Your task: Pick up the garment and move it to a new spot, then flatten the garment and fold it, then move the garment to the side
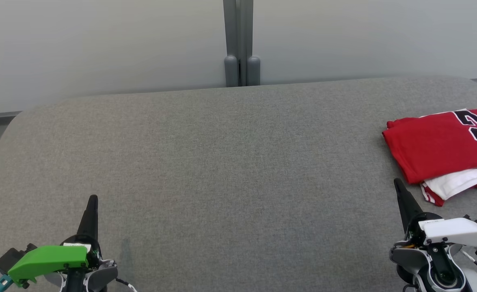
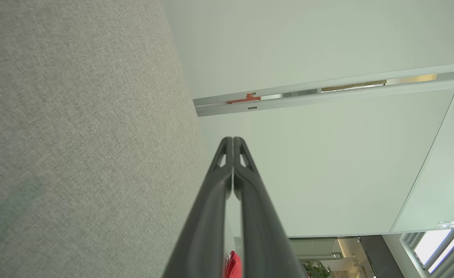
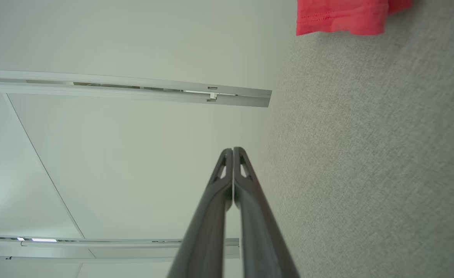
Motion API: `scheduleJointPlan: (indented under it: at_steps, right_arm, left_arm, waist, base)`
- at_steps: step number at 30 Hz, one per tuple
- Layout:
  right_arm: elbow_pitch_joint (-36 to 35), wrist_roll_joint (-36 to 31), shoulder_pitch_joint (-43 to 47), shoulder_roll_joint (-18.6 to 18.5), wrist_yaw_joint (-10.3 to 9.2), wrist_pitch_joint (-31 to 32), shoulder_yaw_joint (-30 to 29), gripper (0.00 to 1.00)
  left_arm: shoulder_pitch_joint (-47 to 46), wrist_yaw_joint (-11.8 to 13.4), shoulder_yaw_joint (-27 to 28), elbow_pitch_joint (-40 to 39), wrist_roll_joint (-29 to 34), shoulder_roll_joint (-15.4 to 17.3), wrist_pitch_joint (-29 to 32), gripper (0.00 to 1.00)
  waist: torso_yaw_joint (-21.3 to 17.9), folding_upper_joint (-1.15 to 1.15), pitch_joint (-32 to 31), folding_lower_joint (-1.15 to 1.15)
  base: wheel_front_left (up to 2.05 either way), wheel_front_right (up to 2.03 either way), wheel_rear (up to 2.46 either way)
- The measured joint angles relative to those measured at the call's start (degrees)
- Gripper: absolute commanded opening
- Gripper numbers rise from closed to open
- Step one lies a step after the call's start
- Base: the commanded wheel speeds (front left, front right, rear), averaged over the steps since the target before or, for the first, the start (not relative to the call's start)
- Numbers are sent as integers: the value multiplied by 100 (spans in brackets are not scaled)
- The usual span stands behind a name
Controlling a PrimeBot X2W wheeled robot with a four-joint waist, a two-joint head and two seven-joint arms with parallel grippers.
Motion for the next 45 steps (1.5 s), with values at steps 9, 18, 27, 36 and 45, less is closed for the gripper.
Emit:
scheduleJointPlan:
  at_steps: [9, 18, 27, 36, 45]
  right_arm:
    - [-27, 352, -38, -1, 0, 99, -57, 0]
    - [-56, 687, -85, -3, 0, 183, -108, 0]
    - [-62, 740, -98, -4, 0, 199, -116, 0]
    - [-62, 740, -98, -4, -1, 199, -116, 0]
    - [-62, 740, -98, -4, -1, 199, -116, 0]
  left_arm:
    - [-53, -54, 73, -34, -324, 0, 83, 0]
    - [-82, -94, 147, -76, -611, 0, 181, 0]
    - [-122, -99, 165, -91, -672, 0, 188, 0]
    - [-122, -104, 165, -91, -672, 0, 188, 0]
    - [-122, -104, 165, -92, -672, 0, 188, 0]
  waist:
    - [-6, 0, 39, 0]
    - [-12, 0, 78, 0]
    - [-13, 0, 85, 0]
    - [-13, 0, 85, 0]
    - [-13, 0, 85, 0]
  base:
    - [0, 0, 0]
    - [0, 0, 0]
    - [0, 0, 0]
    - [0, 0, 0]
    - [0, 0, 0]
